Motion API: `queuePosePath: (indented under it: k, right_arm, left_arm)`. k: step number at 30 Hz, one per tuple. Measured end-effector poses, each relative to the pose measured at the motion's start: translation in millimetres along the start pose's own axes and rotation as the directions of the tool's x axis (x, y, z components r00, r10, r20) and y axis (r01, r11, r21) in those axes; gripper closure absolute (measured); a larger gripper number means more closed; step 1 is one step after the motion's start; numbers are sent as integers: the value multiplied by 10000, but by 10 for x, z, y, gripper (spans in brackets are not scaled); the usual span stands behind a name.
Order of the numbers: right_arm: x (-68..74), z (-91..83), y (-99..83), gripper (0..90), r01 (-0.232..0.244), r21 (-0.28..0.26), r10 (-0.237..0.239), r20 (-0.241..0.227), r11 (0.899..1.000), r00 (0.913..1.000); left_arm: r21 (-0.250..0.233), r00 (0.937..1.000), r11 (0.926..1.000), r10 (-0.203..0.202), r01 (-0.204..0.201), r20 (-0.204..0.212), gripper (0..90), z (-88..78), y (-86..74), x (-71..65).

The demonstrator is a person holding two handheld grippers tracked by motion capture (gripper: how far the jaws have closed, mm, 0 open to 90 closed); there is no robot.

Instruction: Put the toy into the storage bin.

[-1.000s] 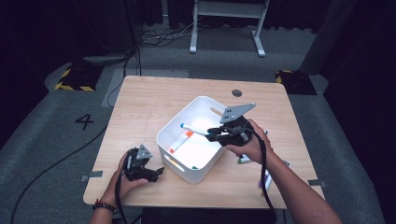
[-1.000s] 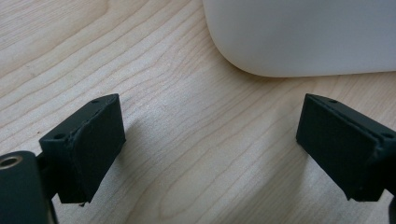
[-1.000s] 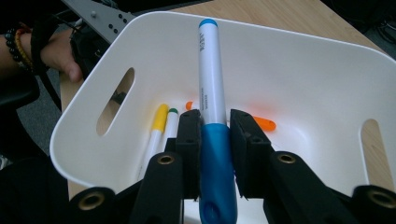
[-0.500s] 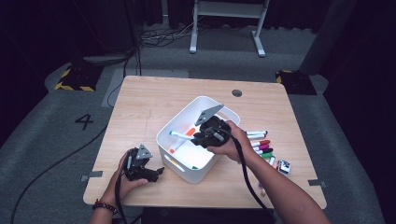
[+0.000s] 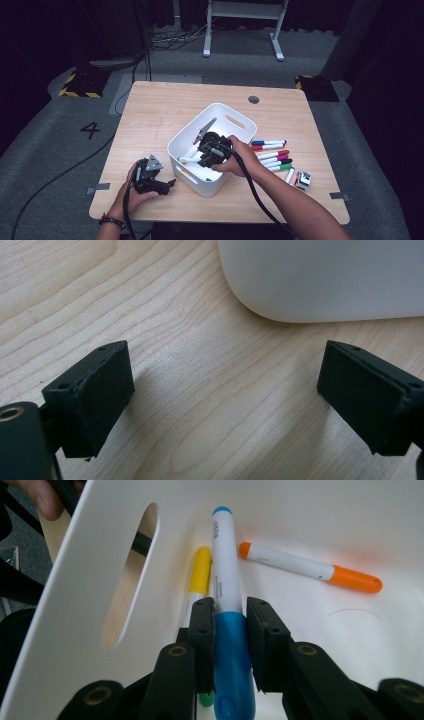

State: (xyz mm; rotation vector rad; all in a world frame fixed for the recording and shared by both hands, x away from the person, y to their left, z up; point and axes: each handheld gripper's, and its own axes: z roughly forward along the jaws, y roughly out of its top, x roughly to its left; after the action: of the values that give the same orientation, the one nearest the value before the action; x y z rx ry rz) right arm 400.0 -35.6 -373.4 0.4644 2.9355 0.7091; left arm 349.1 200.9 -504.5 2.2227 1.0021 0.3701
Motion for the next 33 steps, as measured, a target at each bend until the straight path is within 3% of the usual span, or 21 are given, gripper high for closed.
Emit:
queuePosePath:
  k: [4, 14, 18, 19, 22, 23, 27, 28, 33]
  right_arm:
    - [24, 36, 0, 741, -36, 333, 35, 15, 9994, 10000]
    - [40, 65, -20, 741, -75, 527, 93, -329, 9986, 9994]
    - [74, 73, -29, 738, -225, 657, 258, -499, 9976, 9984]
    - [110, 72, -36, 737, -483, 808, 523, -478, 9956, 9975]
    - [119, 74, -36, 733, -308, 752, 344, -470, 9967, 9983]
    - [147, 64, -32, 733, -569, 939, 623, -554, 9940, 9965]
    - [163, 67, -28, 717, -446, 898, 491, -484, 9950, 9976]
    - [135, 86, -31, 701, -115, 558, 145, -541, 9984, 9984]
    - [112, 75, -42, 696, -184, 412, 207, -567, 9990, 9982]
  left_arm:
    - [-2, 10000, 10000, 0, 0, 2, 80, 0, 0, 0]
    - [0, 10000, 10000, 3, -3, 2, 81, 0, 0, 0]
    - [6, 10000, 10000, -4, 4, 1, 80, 0, 0, 0]
    - [124, 9999, 9998, -136, 136, 41, 80, -7, -4, -11]
    - [-5, 10000, 10000, 9, -9, -1, 81, 0, 0, 0]
    - [22, 10000, 10000, -22, 22, 0, 81, -1, -1, -2]
    - [-1, 10000, 10000, 3, -3, 0, 81, 0, 0, -1]
    - [12, 10000, 10000, -12, 12, 3, 81, -1, -1, -2]
    - [0, 10000, 10000, -10, 10, 4, 81, 0, -1, -2]
